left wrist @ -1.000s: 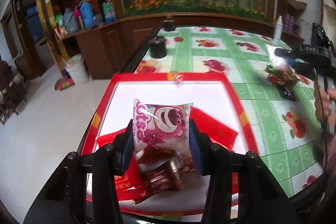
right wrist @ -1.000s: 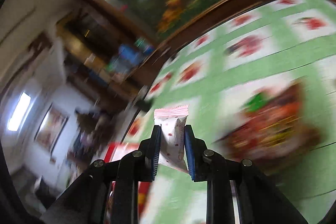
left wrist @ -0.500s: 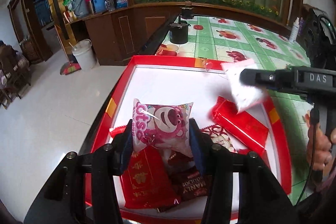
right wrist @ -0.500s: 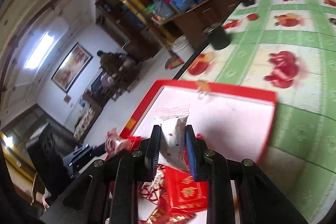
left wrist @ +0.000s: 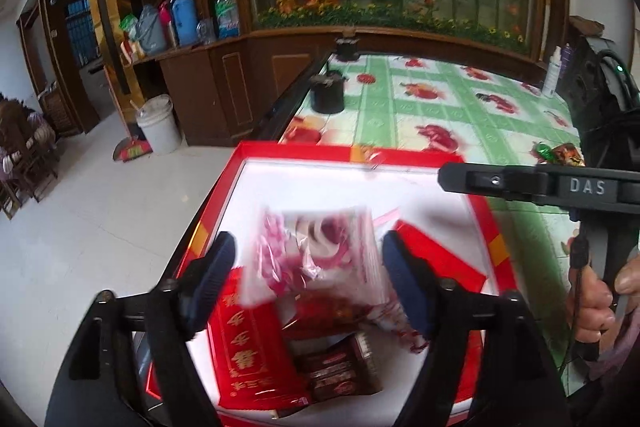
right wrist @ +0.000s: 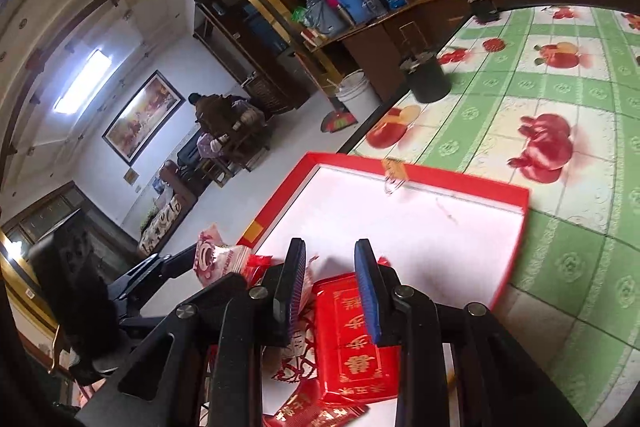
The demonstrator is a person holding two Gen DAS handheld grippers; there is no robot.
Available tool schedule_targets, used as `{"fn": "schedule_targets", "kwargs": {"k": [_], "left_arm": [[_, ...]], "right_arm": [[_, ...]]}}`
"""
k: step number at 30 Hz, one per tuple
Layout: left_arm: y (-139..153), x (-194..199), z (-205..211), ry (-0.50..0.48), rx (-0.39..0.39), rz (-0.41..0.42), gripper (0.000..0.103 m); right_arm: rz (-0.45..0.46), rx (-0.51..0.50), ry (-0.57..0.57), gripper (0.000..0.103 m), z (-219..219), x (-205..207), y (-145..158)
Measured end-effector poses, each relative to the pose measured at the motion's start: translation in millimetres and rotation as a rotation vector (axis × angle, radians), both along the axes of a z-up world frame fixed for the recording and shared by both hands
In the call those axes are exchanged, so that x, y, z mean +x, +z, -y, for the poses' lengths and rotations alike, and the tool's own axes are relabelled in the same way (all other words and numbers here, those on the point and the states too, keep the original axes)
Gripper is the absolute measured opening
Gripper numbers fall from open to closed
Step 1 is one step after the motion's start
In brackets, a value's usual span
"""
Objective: Organize snacks
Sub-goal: 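Open both tools to drop the packets into the tray, then grasp the dark purple packet with left tool while right tool grasps brown chocolate bag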
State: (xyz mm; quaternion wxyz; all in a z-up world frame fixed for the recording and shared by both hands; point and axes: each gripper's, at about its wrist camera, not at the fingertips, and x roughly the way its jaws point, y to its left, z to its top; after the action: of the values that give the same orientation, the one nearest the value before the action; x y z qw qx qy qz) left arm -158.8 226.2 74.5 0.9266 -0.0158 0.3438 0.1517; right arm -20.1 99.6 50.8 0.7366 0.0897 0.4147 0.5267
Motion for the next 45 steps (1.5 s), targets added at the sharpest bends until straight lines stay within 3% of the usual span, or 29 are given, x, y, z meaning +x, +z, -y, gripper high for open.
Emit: {"fn": "schedule_targets", "kwargs": {"k": [3, 6, 10, 13, 15, 17, 19, 24, 30, 32, 35, 41, 45], "left_arm": [[2, 7, 9, 0.027, 0.054, -0.018, 0.084], [3, 13, 14, 0.025, 0.031, -0.039, 0.084], [8, 23, 37, -0.044, 0.006, -0.054, 0.084], [11, 34, 65, -0.115, 0.036, -0.063, 0.084], [13, 42, 88, -0.172, 0.054, -0.067, 0.084], [13, 51, 108, -0.225, 0.055, -0.079, 0.084], [10, 60, 129, -0.278, 0.054, -0.099, 0.084], [0, 78, 182, -0.386, 0.083, -0.159, 0.084], [-10, 99, 221, -0.459, 0.039, -0.215, 0.084], [-15, 105, 227, -0.463, 0.020, -0.233, 0.084], [-22, 116, 238, -0.464, -0.016, -0.262, 0.084], [-29, 135, 258, -0.514, -0.041, -0.262, 0.084], [-40, 153, 271, -0.605, -0.035, -0.287, 0.084]], "right_arm": [[0.028, 0.009, -0.026, 0.034, 11, 4, 9], [0.051, 0.026, -0.068, 0.035, 32, 13, 22], [0.069, 0.028, -0.178, 0.048, 76, 35, 34], [0.096, 0.011, -0.308, 0.048, 127, 56, 41], [0.119, -0.032, -0.411, 0.052, 169, 71, 42], [0.134, -0.097, -0.504, 0.062, 205, 83, 40], [0.119, -0.168, -0.598, 0.064, 242, 98, 34], [-0.001, -0.282, -0.635, 0.065, 283, 126, 8], [-0.013, -0.406, -0.525, 0.066, 247, 129, -15], [0.006, -0.436, -0.518, 0.053, 244, 128, -21], [-0.015, -0.421, -0.541, 0.043, 253, 128, -19], [-0.125, -0.363, -0.644, 0.042, 290, 143, -21], [-0.188, -0.328, -0.676, 0.042, 306, 147, -22]]}}
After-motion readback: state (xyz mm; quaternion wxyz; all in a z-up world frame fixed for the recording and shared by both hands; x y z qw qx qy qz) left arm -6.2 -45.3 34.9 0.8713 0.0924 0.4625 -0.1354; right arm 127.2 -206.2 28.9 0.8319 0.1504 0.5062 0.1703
